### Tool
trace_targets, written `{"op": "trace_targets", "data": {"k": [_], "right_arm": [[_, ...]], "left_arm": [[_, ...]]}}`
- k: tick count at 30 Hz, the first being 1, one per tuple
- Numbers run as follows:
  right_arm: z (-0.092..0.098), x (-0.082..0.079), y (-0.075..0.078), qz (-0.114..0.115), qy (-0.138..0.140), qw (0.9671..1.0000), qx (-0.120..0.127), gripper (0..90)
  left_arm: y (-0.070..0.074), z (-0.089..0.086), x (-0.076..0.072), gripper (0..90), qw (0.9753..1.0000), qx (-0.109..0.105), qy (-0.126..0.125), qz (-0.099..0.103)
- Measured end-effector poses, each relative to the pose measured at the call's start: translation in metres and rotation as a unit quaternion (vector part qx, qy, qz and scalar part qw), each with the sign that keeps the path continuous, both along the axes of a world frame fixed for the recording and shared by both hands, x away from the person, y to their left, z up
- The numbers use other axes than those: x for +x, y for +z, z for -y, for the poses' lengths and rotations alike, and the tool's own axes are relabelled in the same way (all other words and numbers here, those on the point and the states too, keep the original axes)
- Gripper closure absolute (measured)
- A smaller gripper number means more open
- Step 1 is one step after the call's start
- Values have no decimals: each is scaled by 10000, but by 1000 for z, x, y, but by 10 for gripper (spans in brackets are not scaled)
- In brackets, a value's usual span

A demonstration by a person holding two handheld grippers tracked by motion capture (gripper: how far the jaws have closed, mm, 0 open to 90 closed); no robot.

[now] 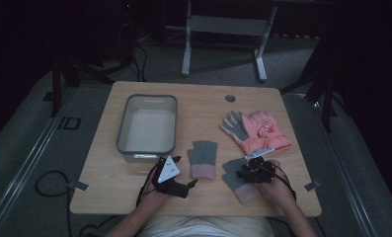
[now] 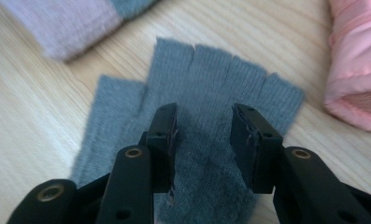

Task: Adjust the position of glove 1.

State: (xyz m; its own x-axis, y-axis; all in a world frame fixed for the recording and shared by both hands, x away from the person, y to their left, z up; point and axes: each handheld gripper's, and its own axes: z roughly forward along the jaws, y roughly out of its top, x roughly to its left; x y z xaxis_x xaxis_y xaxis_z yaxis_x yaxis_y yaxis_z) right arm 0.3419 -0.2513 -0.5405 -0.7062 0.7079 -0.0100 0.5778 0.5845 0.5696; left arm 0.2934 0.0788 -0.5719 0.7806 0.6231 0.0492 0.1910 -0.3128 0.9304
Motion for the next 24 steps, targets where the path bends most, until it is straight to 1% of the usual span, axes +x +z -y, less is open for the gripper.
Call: {"op": "trace_targets", "data": {"k": [2, 3, 5, 7, 9, 11, 13, 14, 15, 16, 17, 19, 20, 22, 23, 24], "right_arm": [[-2, -2, -1, 140, 35, 9999, -90, 632], [-2, -3, -2, 194, 41, 9998, -82, 652], [-2, -6, -3, 207, -44, 9998, -27, 728], [-4, -9, -3, 211, -160, 9996, -26, 804], [-6, -10, -3, 231, -263, 9994, -23, 843], [-5, -12, 1, 135, -369, 9992, 18, 851], [1, -18, 9, 146, -515, 9983, 218, 853], [5, -21, 14, 174, -654, 9972, 311, 853], [9, -25, 18, 272, -766, 9960, 359, 853], [13, -28, 22, 321, -839, 9951, 406, 853], [18, -31, 25, 312, -864, 9949, 427, 853], [23, -34, 25, 319, -928, 9943, 410, 851], [26, -34, 24, 284, -981, 9939, 407, 850], [33, -34, 19, 245, -1147, 9923, 398, 847], [36, -33, 16, 211, -1198, 9919, 368, 845], [39, -32, 12, 182, -1245, 9913, 388, 843]], "left_arm": [[0, 0, 0, 11, 10000, -2, 0, 0], [0, 0, 0, 11, 10000, 4, -4, 3], [0, 0, 0, 11, 10000, 6, -3, 4], [0, 0, 0, 11, 10000, 0, 1, -1], [0, 0, 0, 11, 10000, -7, 1, -7], [0, 0, 0, 11, 10000, -15, -1, -15], [0, 0, 0, 11, 10000, -17, -2, -14], [0, 0, 0, 11, 10000, -19, -1, -12], [0, 0, 0, 11, 10000, -15, -2, -11], [0, 0, 0, 11, 10000, -6, -1, -6], [0, 0, 0, 11, 10000, -5, -1, -6], [0, 0, 0, 11, 10000, -5, -3, -15], [0, 0, 0, 11, 10000, -2, -2, -15], [0, 0, 0, 11, 10000, -1, 2, -10], [0, 0, 0, 11, 10000, 1, 7, -9], [0, 0, 0, 11, 10000, 0, 7, -11]]}}
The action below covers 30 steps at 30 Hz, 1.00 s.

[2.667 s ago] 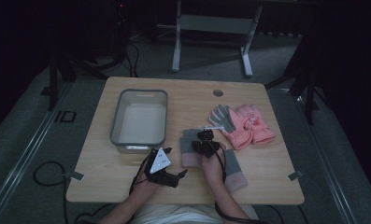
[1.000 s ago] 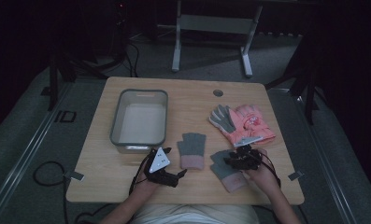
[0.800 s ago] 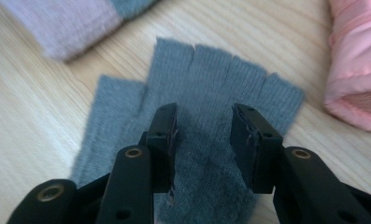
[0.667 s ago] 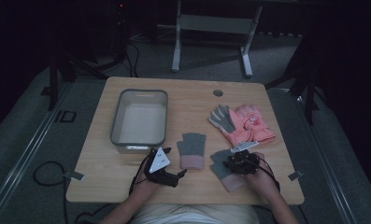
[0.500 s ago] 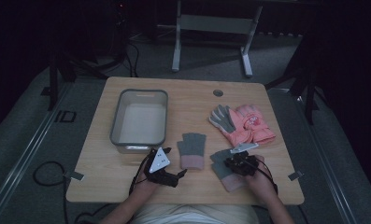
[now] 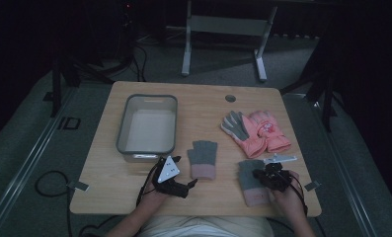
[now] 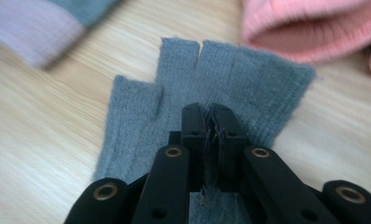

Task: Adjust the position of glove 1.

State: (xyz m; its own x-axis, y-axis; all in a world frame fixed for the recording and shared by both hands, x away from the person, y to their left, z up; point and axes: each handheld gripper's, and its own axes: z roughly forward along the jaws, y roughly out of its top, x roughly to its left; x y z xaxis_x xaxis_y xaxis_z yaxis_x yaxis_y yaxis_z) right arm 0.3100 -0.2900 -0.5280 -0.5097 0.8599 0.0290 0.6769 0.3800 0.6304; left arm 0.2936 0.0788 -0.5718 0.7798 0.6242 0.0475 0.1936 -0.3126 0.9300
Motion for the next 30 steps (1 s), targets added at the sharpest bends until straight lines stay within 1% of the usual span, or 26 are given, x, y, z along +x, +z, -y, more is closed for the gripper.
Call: {"op": "trace_targets", "data": {"k": [1, 3, 4, 5, 7, 9, 12, 14, 15, 18, 19, 20, 22, 28, 30], "right_arm": [[2, 1, -3, -36, -59, 10000, 33, 838], [5, 4, -9, -49, -178, 9998, -49, 803], [6, 5, -13, -42, -191, 9997, -113, 770], [6, 5, -15, -22, -189, 9998, -102, 755], [5, 3, -16, 20, -225, 9997, -93, 720], [5, 3, -17, 78, -185, 9997, -114, 697], [6, 2, -13, 86, -201, 9997, -118, 633], [7, -1, -8, 175, -150, 9997, -54, 618], [7, -3, -6, 226, -68, 9997, -27, 609], [9, -7, -2, 368, 237, 9990, -111, 608], [10, -8, -2, 380, 313, 9987, -113, 616], [12, -9, -2, 326, 414, 9985, -121, 619], [14, -10, -3, 306, 485, 9981, -236, 619], [21, -11, -9, 152, 469, 9985, -234, 608], [21, -10, -13, 101, 480, 9986, -199, 608]], "left_arm": [[0, 0, 0, 11, 10000, -1, 1, 0], [0, 0, 0, 11, 10000, 0, 0, 0], [0, 0, 0, 11, 10000, 1, -4, 4], [0, 0, 0, 11, 10000, 6, -4, 12], [0, 0, 0, 11, 10000, 10, -9, 16], [0, 0, 0, 11, 10000, 18, -12, 18], [0, 0, 0, 11, 10000, 13, -13, 21], [0, 0, 0, 11, 10000, 12, -11, 18], [0, 0, 0, 11, 10000, 12, -11, 16], [0, 0, 0, 11, 10000, 10, -11, 16], [0, 0, -1, 11, 10000, 17, -8, 21], [0, 0, -1, 11, 10000, 33, -12, 35], [0, 1, -1, 11, 10000, 45, -16, 52], [0, 0, -1, 11, 10000, 26, -6, 24], [0, 0, -1, 11, 10000, 19, -1, 20]]}}
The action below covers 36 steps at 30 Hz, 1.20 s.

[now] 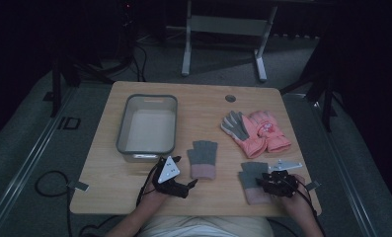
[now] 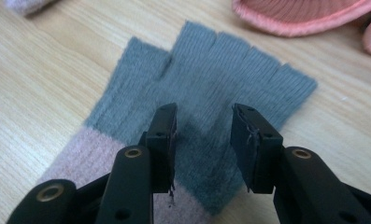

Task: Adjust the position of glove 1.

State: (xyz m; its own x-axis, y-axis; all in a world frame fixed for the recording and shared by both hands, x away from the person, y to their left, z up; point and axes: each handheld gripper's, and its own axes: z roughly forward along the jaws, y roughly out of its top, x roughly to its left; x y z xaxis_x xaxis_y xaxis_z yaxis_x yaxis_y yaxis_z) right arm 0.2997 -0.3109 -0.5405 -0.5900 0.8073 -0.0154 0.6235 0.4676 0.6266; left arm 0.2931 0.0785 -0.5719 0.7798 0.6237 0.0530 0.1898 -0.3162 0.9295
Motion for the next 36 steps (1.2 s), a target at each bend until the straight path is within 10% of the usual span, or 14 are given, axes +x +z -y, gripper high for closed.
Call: {"op": "trace_targets", "data": {"k": [15, 36], "right_arm": [[-7, 0, 1, -142, -299, 9995, 0, 849], [-62, 37, 96, 618, -350, 9945, 767, 851]], "left_arm": [[0, 0, 0, 11, 10000, -22, 5, -14], [0, 0, 0, 11, 10000, -17, -19, 11]]}}
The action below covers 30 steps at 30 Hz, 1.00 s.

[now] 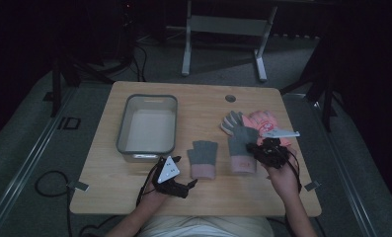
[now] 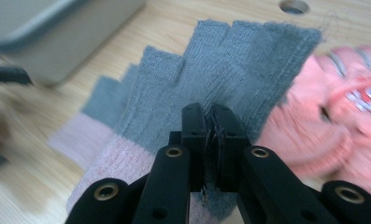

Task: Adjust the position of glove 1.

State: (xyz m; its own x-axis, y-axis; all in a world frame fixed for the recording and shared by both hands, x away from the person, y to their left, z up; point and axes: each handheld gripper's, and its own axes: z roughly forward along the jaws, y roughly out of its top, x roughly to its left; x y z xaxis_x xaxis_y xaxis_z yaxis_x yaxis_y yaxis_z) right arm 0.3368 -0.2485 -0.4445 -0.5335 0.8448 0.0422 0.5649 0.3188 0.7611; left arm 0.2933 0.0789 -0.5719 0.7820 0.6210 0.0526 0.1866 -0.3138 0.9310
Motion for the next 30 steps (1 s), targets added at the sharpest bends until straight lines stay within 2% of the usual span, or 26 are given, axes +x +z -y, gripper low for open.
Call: {"op": "trace_targets", "data": {"k": [5, 14, 16, 18, 21, 28, 30], "right_arm": [[-23, 8, 5, 29, 45, 9999, 115, 851], [-53, 15, 12, 131, -192, 9993, 309, 851], [-60, 17, 10, 94, -207, 9990, 377, 851], [-70, 19, 6, 84, -208, 9993, 314, 851], [-81, 21, 0, -17, -163, 9991, 400, 851], [-100, 25, -24, -371, 97, 9988, 319, 851], [-105, 25, -30, -403, 130, 9987, 281, 850]], "left_arm": [[0, 0, 0, 11, 10000, -10, 3, 2], [0, 1, 0, 11, 10000, 7, 14, 11], [0, 0, 0, 11, 10000, 23, 13, 20], [0, 1, 0, 11, 10000, 29, 12, 24], [0, 0, -1, 11, 10000, 21, 5, 24], [0, 0, 0, 11, 10000, 33, 18, -7], [0, 0, 0, 11, 10000, -1, 32, -32]]}}
